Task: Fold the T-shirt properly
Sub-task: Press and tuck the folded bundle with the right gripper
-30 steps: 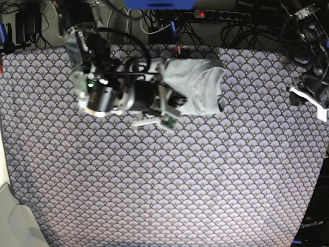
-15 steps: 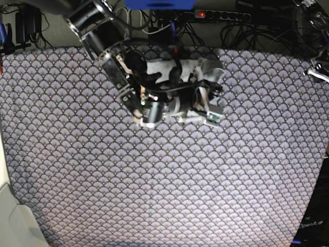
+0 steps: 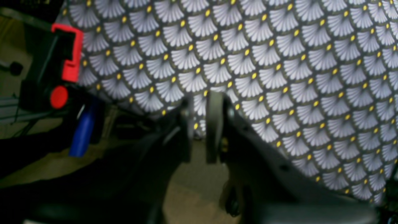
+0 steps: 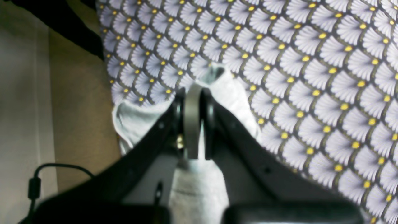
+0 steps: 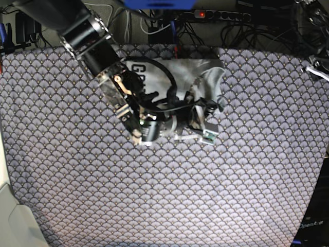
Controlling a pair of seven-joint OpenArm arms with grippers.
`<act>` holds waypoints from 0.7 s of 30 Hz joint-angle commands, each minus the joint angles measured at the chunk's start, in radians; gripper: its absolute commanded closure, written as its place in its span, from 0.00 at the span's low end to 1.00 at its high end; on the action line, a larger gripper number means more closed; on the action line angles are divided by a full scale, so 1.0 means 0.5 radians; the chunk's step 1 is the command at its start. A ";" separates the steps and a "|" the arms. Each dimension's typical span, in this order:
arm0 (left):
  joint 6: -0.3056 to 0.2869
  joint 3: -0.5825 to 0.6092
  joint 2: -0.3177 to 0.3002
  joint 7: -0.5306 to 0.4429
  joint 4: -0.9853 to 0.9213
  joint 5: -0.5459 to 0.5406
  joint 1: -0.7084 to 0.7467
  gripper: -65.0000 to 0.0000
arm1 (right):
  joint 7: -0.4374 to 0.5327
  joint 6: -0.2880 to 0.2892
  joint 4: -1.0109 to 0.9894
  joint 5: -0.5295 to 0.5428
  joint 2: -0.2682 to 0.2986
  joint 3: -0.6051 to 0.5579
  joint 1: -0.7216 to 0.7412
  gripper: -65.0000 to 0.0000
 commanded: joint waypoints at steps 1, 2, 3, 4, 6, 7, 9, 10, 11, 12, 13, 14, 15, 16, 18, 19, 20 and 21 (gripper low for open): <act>0.006 -0.011 -0.034 -0.022 0.021 -0.010 -0.004 0.90 | 0.047 0.006 0.025 0.030 -0.010 0.011 0.052 1.00; 0.006 -0.011 -0.034 -0.025 0.018 -0.010 -0.007 0.90 | 0.068 0.006 0.016 0.030 -0.010 0.011 0.052 1.00; 0.006 -0.005 -0.034 -0.025 0.021 -0.010 -0.007 0.90 | 0.087 0.006 -0.002 0.030 0.000 0.011 0.052 1.00; 0.006 -0.002 -0.034 -0.025 0.033 -0.010 -0.007 0.90 | 0.105 0.006 -0.030 0.030 0.009 0.008 0.052 1.00; 0.006 -0.002 -0.034 -0.025 0.033 -0.010 -0.007 0.90 | 0.148 0.006 -0.100 0.026 0.012 0.005 0.052 1.00; 0.006 -0.005 -0.034 -0.025 0.033 -0.010 -0.007 0.90 | 0.172 0.006 -0.156 0.026 0.009 0.005 0.052 1.00; 0.006 -0.005 -0.034 -0.025 0.037 -0.010 -0.007 0.90 | 0.228 0.006 -0.254 0.026 0.009 0.005 0.055 1.00; 0.006 -0.005 -0.034 -0.025 0.037 -0.010 -0.007 0.90 | 0.252 0.006 -0.284 0.026 0.009 0.005 0.070 1.00; 0.006 -0.002 -0.034 -0.025 0.037 -0.010 -0.007 0.90 | 0.274 0.006 -0.318 0.026 0.009 0.005 0.086 1.00; 0.006 0.001 -0.034 -0.025 0.037 -0.010 -0.007 0.90 | 0.286 0.006 -0.352 0.026 0.009 0.005 0.098 1.00; 0.006 0.001 -0.034 -0.025 0.037 -0.010 -0.007 0.90 | 0.292 0.006 -0.380 0.030 0.009 0.005 0.110 1.00; 0.006 0.004 -0.034 -0.025 0.037 -0.010 -0.007 0.90 | 0.292 0.006 -0.401 0.030 0.009 0.005 0.126 1.00; 0.006 0.004 -0.031 -0.025 0.037 -0.010 -0.007 0.90 | 0.289 0.006 -0.426 0.030 0.009 0.005 0.156 1.00; 0.006 0.004 -0.028 -0.025 0.037 -0.010 -0.007 0.90 | 0.277 0.006 -0.429 0.030 0.009 0.005 0.175 1.00; 0.006 0.020 -0.028 -0.025 0.033 -0.010 -0.010 0.90 | 0.237 0.006 -0.392 0.030 0.012 0.005 0.196 1.00; 0.006 0.054 -0.031 -0.025 0.033 -0.010 -0.010 0.90 | 0.200 0.006 -0.352 0.030 0.018 0.014 0.209 1.00; 0.006 0.084 -0.031 -0.025 0.033 -0.010 -0.010 0.90 | 0.157 0.006 -0.309 0.030 0.021 0.017 0.221 1.00; 0.006 0.112 -0.034 -0.025 0.033 -0.010 -0.007 0.90 | 0.111 0.006 -0.260 0.030 0.024 0.017 0.224 1.00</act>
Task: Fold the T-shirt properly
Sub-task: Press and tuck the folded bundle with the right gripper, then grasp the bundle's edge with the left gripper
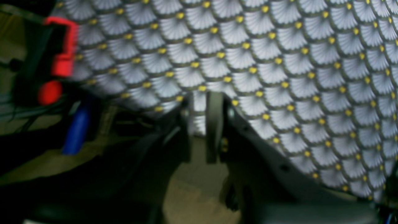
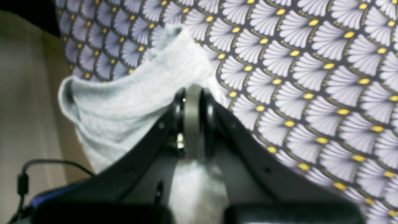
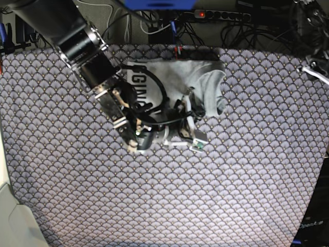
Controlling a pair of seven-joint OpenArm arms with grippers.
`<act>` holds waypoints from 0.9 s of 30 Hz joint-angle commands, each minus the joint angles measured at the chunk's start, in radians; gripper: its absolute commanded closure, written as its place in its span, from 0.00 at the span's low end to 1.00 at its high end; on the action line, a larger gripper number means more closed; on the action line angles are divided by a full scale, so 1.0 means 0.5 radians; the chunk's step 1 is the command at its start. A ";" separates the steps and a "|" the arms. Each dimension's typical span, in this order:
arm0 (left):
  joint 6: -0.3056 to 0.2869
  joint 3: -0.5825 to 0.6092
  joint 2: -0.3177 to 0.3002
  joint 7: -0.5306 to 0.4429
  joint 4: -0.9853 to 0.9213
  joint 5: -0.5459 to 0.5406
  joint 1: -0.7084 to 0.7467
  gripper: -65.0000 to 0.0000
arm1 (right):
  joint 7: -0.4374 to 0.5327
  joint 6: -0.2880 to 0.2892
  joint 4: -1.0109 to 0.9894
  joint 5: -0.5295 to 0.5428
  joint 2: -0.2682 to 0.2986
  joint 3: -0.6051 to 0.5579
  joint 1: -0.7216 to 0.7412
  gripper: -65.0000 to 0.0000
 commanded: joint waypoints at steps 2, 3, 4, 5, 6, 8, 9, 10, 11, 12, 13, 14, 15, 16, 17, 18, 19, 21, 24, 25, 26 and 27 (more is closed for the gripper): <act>-0.001 0.054 -0.031 -0.030 0.036 -0.019 0.000 0.90 | -0.037 0.006 0.160 0.043 0.021 0.019 0.064 1.00; -0.001 0.094 -0.028 -0.030 0.039 -0.019 0.007 0.90 | -0.077 0.006 0.224 0.043 0.036 0.019 0.064 1.00; -0.001 0.137 -0.025 -0.030 0.039 -0.019 0.007 0.90 | -0.117 0.006 0.288 0.039 0.057 0.019 0.061 1.00; -0.001 0.183 -0.025 -0.030 0.039 -0.019 0.010 0.90 | -0.157 0.006 0.353 0.039 0.094 0.022 0.061 1.00; -0.001 0.229 -0.025 -0.030 0.039 -0.019 0.013 0.90 | -0.191 0.006 0.408 0.039 0.143 0.031 0.058 1.00; -0.001 0.315 -0.022 -0.030 0.054 -0.019 0.013 0.92 | -0.225 0.006 0.466 0.039 0.226 0.105 0.058 1.00; -0.001 0.358 -0.022 -0.030 0.076 -0.019 0.016 0.97 | -0.234 0.006 0.485 0.046 0.291 0.151 0.052 1.00; -0.001 0.404 -0.019 -0.030 0.103 -0.019 0.025 1.00 | -0.234 0.006 0.491 0.052 0.358 0.203 0.028 1.00; -0.001 0.450 -0.019 -0.033 0.128 -0.019 0.050 1.00 | -0.231 0.006 0.506 0.052 0.407 0.258 0.006 1.00; -0.001 0.518 -0.019 -0.042 0.155 -0.019 0.068 0.98 | -0.231 0.006 0.516 0.052 0.462 0.322 -0.028 1.00; -0.001 0.582 -0.019 -0.042 0.186 -0.019 0.083 0.99 | -0.231 0.006 0.522 0.052 0.512 0.390 -0.077 1.00; -0.001 0.656 -0.019 -0.042 0.217 -0.019 0.096 0.99 | -0.218 0.006 0.522 0.052 0.558 0.461 -0.132 1.00; -0.001 0.717 -0.019 -0.042 0.235 -0.013 0.105 0.99 | -0.212 0.006 0.522 0.052 0.585 0.522 -0.172 1.00; -0.001 0.788 -0.019 -0.042 0.251 -0.007 0.108 0.99 | -0.212 0.006 0.522 0.052 0.613 0.568 -0.215 1.00; -0.001 0.840 -0.019 -0.036 0.257 -0.007 0.111 0.99 | -0.212 0.006 0.522 0.052 0.631 0.611 -0.258 1.00; 0.005 0.901 -0.019 -0.030 0.257 -0.004 0.111 0.99 | -0.212 0.006 0.522 0.052 0.640 0.651 -0.295 1.00; 0.008 0.972 -0.019 -0.030 0.254 -0.004 0.111 0.99 | -0.212 0.006 0.522 0.052 0.662 0.697 -0.328 1.00; 0.015 1.082 -0.022 -0.030 0.248 0.000 0.114 0.99 | -0.212 0.006 0.522 0.052 0.680 0.767 -0.390 1.00; 0.018 1.180 -0.025 -0.027 0.248 0.003 0.123 0.99 | -0.212 0.006 0.522 0.052 0.683 0.841 -0.451 1.00; 0.018 1.220 -0.031 -0.027 0.248 0.003 0.126 0.99 | -0.212 0.006 0.522 0.052 0.683 0.859 -0.470 1.00; 0.018 1.260 -0.035 -0.027 0.241 0.009 0.135 0.99 | -0.212 0.006 0.522 0.052 0.683 0.875 -0.482 1.00; 0.018 1.300 -0.038 -0.027 0.238 0.042 0.157 0.99 | -0.212 0.006 0.522 0.052 0.683 0.887 -0.494 1.00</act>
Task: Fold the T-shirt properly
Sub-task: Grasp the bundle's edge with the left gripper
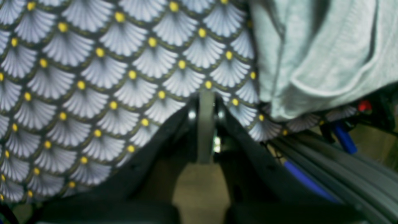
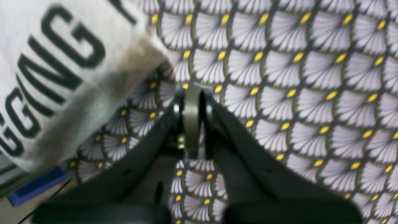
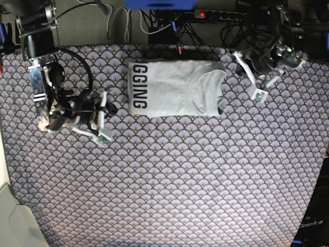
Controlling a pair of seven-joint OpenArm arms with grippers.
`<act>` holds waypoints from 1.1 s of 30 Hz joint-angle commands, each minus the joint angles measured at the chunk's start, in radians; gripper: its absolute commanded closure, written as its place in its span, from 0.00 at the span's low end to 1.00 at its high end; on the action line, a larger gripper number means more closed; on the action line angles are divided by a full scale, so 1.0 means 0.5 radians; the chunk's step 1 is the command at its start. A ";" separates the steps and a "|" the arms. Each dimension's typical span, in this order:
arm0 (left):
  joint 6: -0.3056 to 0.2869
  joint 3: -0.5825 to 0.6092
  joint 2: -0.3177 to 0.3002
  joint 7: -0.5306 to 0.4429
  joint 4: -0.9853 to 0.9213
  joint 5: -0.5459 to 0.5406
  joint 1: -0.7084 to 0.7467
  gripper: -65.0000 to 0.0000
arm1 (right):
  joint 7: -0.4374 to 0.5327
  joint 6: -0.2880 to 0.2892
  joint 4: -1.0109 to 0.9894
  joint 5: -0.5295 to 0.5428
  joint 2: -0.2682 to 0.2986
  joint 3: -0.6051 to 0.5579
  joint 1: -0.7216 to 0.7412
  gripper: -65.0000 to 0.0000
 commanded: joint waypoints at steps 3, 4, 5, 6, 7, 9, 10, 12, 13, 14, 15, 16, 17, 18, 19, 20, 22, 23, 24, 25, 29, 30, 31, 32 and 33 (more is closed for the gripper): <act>-0.007 0.151 -0.010 -0.019 0.023 0.162 0.033 0.99 | 0.039 0.006 0.032 0.032 0.012 0.076 0.008 1.00; -0.007 0.222 -0.010 -0.019 0.023 0.211 0.048 0.99 | 0.039 0.006 0.032 0.032 0.009 0.091 -0.001 1.00; -0.007 0.283 -0.010 -0.019 0.026 0.254 0.054 0.99 | 0.039 0.006 0.032 0.032 0.006 0.094 -0.008 1.00; -0.007 0.338 -0.010 -0.019 0.026 0.291 0.054 0.99 | 0.039 0.006 0.032 0.032 0.006 0.094 -0.011 1.00; -0.007 0.378 -0.007 -0.019 0.026 0.322 0.054 0.99 | 0.039 0.006 0.032 0.032 0.006 0.094 -0.011 1.00; -0.007 0.424 -0.001 -0.019 0.026 0.350 0.054 0.99 | 0.039 0.006 0.032 0.032 0.006 0.094 -0.011 1.00; -0.007 0.440 -0.001 -0.022 0.023 0.347 0.054 0.99 | 0.039 0.006 0.032 0.032 0.006 0.094 -0.014 1.00; -0.007 0.443 0.030 -0.025 -0.008 0.343 0.045 0.99 | 0.036 0.006 0.032 0.032 -0.003 0.091 -0.014 1.00; -0.007 0.440 0.064 -0.028 -0.035 0.359 0.036 0.99 | 0.026 0.006 0.032 0.032 -0.016 0.091 -0.017 1.00; -0.007 0.437 0.088 -0.028 -0.075 0.362 0.033 0.99 | 0.023 0.006 0.032 0.032 -0.019 0.091 -0.017 1.00; -0.007 0.440 0.100 -0.034 -0.121 0.362 0.020 0.99 | 0.023 0.006 0.032 0.032 -0.022 0.091 -0.026 1.00; -0.007 0.443 0.119 -0.034 -0.161 0.362 -0.007 0.99 | 0.023 0.006 0.032 0.032 -0.022 0.091 -0.044 1.00; -0.007 0.443 0.131 -0.034 -0.198 0.362 -0.032 0.99 | 0.026 0.006 0.035 0.032 -0.022 0.091 -0.054 1.00; -0.007 0.443 0.146 -0.038 -0.222 0.356 -0.041 0.99 | 0.026 0.006 0.035 0.032 -0.022 0.088 -0.054 1.00; -0.007 0.443 0.162 -0.038 -0.228 0.353 -0.053 0.99 | 0.026 0.006 0.035 0.032 -0.022 0.085 -0.057 1.00; -0.007 0.437 0.180 -0.038 -0.228 0.359 -0.056 0.99 | 0.026 0.006 0.035 0.032 -0.022 0.082 -0.057 1.00; -0.007 0.431 0.199 -0.022 -0.216 0.347 -0.087 0.99 | 0.023 0.006 0.035 0.032 -0.022 0.082 -0.060 1.00; -0.007 0.431 0.199 -0.022 -0.216 0.343 -0.102 0.99 | 0.023 0.006 0.035 0.032 -0.022 0.082 -0.060 1.00; -0.007 0.431 0.208 -0.022 -0.204 0.343 -0.115 0.99 | 0.023 0.006 0.035 0.032 -0.022 0.079 -0.060 1.00; -0.007 0.431 0.220 -0.019 -0.198 0.340 -0.121 0.99 | 0.023 0.006 0.035 0.032 -0.022 0.079 -0.060 1.00; -0.007 0.446 0.226 0.012 -0.115 0.340 -0.105 0.99 | 0.033 0.006 0.035 0.029 -0.019 0.088 -0.094 1.00; -0.013 0.446 0.229 0.070 -0.097 0.340 -0.105 0.99 | 0.033 0.006 0.035 0.026 -0.016 0.088 -0.097 1.00; -0.016 0.446 0.235 0.150 -0.078 0.340 -0.112 0.99 | 0.033 0.006 0.035 0.026 -0.013 0.088 -0.097 1.00; -0.016 0.446 0.235 0.211 -0.057 0.340 -0.118 0.99 | 0.033 0.006 0.035 0.026 -0.013 0.088 -0.097 1.00; -0.019 0.446 0.232 0.248 -0.035 0.340 -0.118 0.99 | 0.033 0.006 0.035 0.026 -0.013 0.088 -0.097 1.00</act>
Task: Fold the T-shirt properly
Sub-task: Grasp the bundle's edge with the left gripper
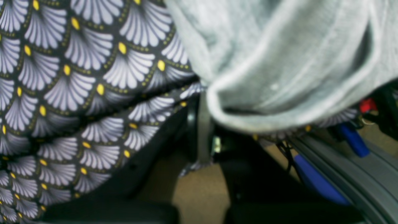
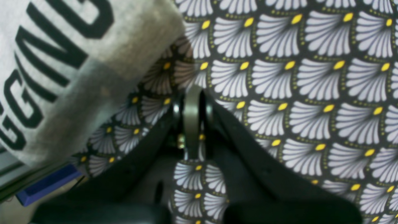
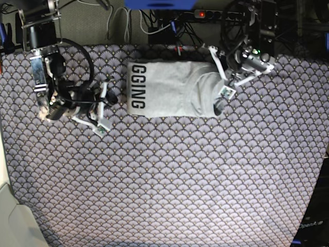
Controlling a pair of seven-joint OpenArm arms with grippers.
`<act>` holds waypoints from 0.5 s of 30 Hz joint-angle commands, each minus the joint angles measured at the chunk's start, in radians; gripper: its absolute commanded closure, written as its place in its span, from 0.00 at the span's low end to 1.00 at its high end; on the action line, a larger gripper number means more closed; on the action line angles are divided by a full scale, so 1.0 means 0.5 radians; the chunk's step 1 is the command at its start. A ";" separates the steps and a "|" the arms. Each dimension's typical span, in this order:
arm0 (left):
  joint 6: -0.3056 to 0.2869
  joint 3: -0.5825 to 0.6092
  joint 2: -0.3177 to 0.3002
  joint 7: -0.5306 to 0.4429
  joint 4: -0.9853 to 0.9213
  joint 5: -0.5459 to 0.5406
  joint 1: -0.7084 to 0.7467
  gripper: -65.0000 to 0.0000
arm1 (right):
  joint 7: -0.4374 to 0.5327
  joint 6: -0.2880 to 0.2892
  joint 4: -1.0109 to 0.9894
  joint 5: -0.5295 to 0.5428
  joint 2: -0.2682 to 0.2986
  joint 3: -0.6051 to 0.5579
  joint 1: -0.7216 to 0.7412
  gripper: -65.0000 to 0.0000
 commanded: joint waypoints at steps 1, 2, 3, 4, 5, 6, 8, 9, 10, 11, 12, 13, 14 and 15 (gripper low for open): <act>-0.031 0.026 0.019 0.007 0.037 -0.136 0.012 0.99 | 0.030 0.006 0.034 0.027 0.023 0.015 0.034 1.00; -0.031 0.026 0.013 0.010 0.062 -0.136 0.021 0.99 | 0.030 0.006 0.034 0.027 0.023 0.015 0.034 1.00; -0.031 0.026 0.013 0.013 0.083 -0.136 0.027 0.99 | 0.030 0.006 0.034 0.027 0.020 0.015 0.034 1.00; -0.031 0.026 0.010 0.013 0.102 -0.136 0.030 0.99 | 0.030 0.006 0.034 0.027 0.020 0.018 0.034 1.00; -0.034 0.026 0.010 0.013 0.105 -0.136 0.037 0.99 | 0.033 0.006 0.034 0.027 0.017 0.018 0.034 1.00; -0.034 0.026 0.010 0.013 0.108 -0.136 0.046 0.99 | 0.033 0.006 0.034 0.027 0.017 0.018 0.034 1.00; -0.034 0.026 0.019 0.013 0.117 -0.139 0.046 0.99 | 0.033 0.006 0.034 0.027 0.017 0.018 0.037 1.00; -0.031 0.026 0.026 0.013 0.114 -0.139 0.046 0.99 | 0.033 0.006 0.034 0.027 0.017 0.015 0.037 1.00; -0.031 0.026 0.026 0.013 0.111 -0.139 0.046 0.99 | 0.033 0.006 0.034 0.027 0.014 0.012 0.037 1.00; -0.028 0.026 0.029 0.007 0.111 -0.139 0.040 0.99 | 0.033 0.006 0.034 0.027 0.014 0.012 0.037 1.00; -0.025 0.026 0.029 -0.002 0.105 -0.139 0.034 0.99 | 0.033 0.006 0.034 0.027 0.014 0.009 0.037 1.00; -0.022 0.026 0.032 -0.005 0.099 -0.139 0.024 0.99 | 0.033 0.006 0.034 0.027 0.014 0.009 0.037 1.00; -0.022 0.023 0.035 -0.005 0.099 -0.139 0.021 0.99 | 0.033 0.006 0.034 0.027 0.014 0.009 0.037 1.00; -0.022 0.023 0.047 -0.005 0.102 -0.139 0.021 0.99 | 0.033 0.006 0.034 0.027 0.014 0.009 0.034 1.00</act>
